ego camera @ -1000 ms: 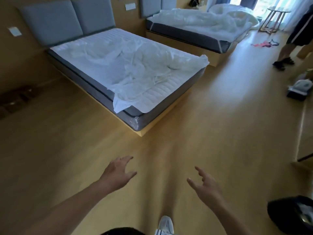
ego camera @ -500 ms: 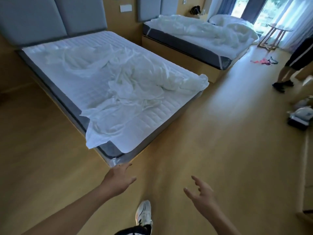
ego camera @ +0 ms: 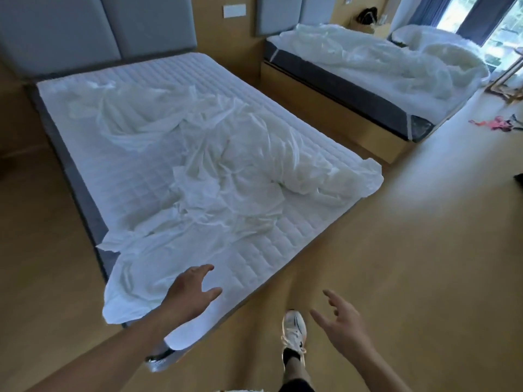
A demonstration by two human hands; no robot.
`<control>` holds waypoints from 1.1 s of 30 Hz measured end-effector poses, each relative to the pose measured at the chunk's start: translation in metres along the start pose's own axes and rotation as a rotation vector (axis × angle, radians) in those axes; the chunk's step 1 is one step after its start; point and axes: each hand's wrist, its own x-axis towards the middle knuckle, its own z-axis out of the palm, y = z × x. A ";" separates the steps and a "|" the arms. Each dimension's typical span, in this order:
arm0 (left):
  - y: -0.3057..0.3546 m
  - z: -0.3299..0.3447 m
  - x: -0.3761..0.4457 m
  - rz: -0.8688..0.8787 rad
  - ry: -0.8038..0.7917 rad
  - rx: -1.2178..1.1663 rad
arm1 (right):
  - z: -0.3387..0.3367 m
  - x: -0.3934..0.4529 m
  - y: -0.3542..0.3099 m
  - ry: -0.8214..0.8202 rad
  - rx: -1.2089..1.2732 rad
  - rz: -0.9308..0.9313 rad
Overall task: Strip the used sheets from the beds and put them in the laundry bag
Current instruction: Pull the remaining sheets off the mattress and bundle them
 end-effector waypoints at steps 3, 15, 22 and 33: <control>0.017 0.005 0.049 -0.106 0.013 -0.044 | -0.022 0.082 -0.028 -0.054 -0.044 -0.059; 0.183 -0.036 0.248 -0.198 0.089 -0.173 | -0.165 0.350 -0.125 -0.242 -0.309 -0.149; 0.228 0.008 0.350 -0.220 -0.119 -0.164 | -0.204 0.428 -0.125 -0.201 -0.422 -0.125; 0.324 0.048 0.447 -0.426 -0.116 -0.212 | -0.284 0.636 -0.061 -0.370 -0.610 -0.044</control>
